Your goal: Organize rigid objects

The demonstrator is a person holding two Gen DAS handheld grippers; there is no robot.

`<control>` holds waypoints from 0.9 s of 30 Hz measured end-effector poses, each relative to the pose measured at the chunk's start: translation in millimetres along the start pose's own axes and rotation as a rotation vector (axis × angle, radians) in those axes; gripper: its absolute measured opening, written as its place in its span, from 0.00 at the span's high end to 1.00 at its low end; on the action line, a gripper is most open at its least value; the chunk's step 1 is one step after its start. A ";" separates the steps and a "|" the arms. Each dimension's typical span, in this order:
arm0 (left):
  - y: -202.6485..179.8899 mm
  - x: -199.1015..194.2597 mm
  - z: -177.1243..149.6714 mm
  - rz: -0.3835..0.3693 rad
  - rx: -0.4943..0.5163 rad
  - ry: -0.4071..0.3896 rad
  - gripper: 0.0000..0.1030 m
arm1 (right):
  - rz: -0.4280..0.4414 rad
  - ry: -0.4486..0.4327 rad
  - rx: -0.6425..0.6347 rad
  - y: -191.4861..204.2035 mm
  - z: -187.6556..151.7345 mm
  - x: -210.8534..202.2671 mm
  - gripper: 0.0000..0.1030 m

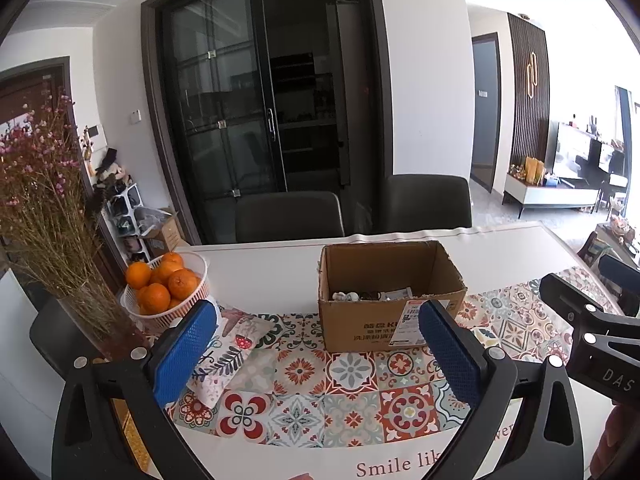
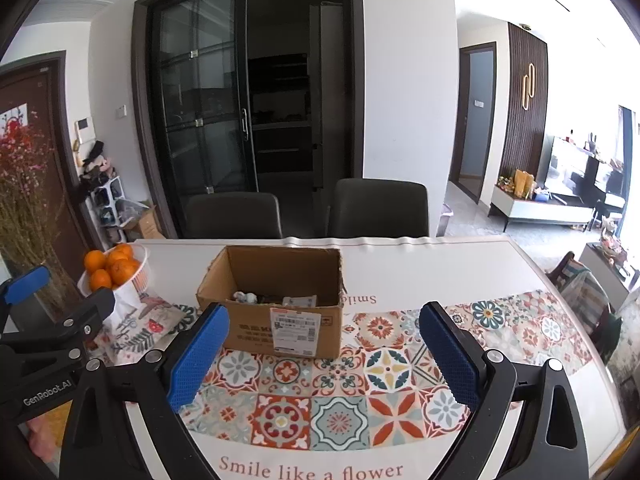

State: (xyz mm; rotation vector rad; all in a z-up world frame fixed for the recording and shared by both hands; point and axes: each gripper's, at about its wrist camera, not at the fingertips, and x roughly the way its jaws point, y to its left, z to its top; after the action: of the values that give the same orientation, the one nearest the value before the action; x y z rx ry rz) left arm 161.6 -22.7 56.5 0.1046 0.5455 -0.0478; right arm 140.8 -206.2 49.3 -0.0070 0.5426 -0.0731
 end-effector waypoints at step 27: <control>-1.2 -27.4 0.3 0.003 0.005 -0.062 0.00 | 0.018 -0.035 0.002 2.8 3.6 -24.2 0.06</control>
State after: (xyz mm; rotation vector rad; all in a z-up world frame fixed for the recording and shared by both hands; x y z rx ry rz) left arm 138.3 -23.5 70.9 0.1081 0.4831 -0.0497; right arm 122.2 -201.8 64.8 -0.0015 0.5080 -0.0554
